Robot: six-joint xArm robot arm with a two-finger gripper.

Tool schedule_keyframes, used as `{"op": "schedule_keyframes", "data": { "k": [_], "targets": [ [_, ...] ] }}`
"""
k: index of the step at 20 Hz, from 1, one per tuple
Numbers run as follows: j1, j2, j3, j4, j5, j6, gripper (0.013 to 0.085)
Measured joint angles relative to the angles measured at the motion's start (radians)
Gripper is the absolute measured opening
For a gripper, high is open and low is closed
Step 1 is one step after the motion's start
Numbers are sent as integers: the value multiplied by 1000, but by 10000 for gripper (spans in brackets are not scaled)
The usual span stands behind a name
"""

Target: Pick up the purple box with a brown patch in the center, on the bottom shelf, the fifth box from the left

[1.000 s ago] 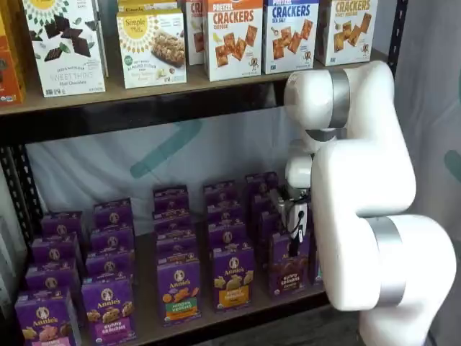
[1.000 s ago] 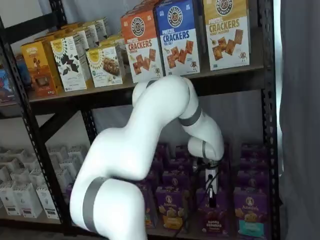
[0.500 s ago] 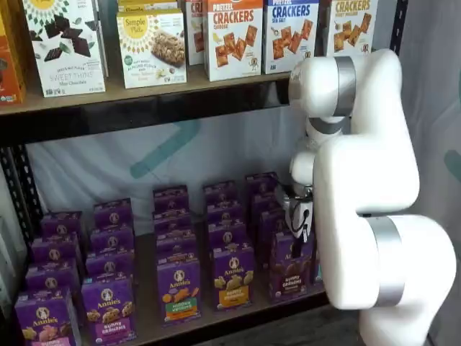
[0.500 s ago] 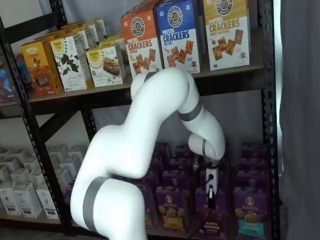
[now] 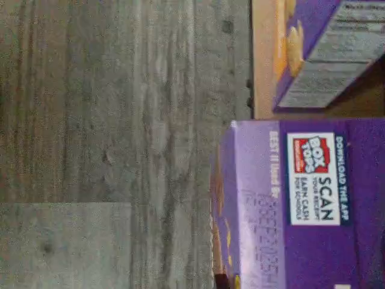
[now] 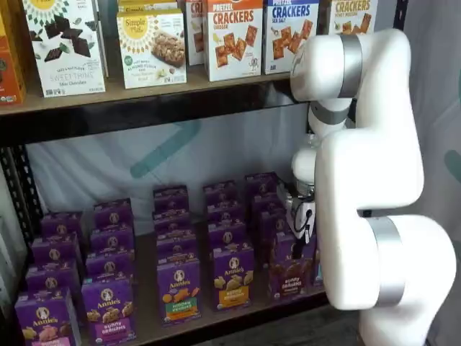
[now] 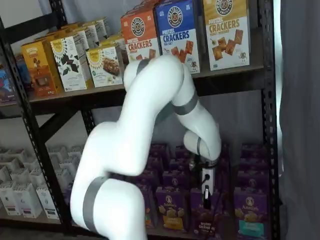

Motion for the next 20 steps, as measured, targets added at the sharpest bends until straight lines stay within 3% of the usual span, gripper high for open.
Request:
{"op": "schedule_keyframes", "data": {
  "k": [8,11,18,20],
  "targets": [
    [40,-171,222,-28,-41,58,330],
    [68,-236,308,-9,-61,67,330],
    [134,-376,474,83,-95,44,330],
    [153,-421,522,76,-99,69,330]
  ]
}}
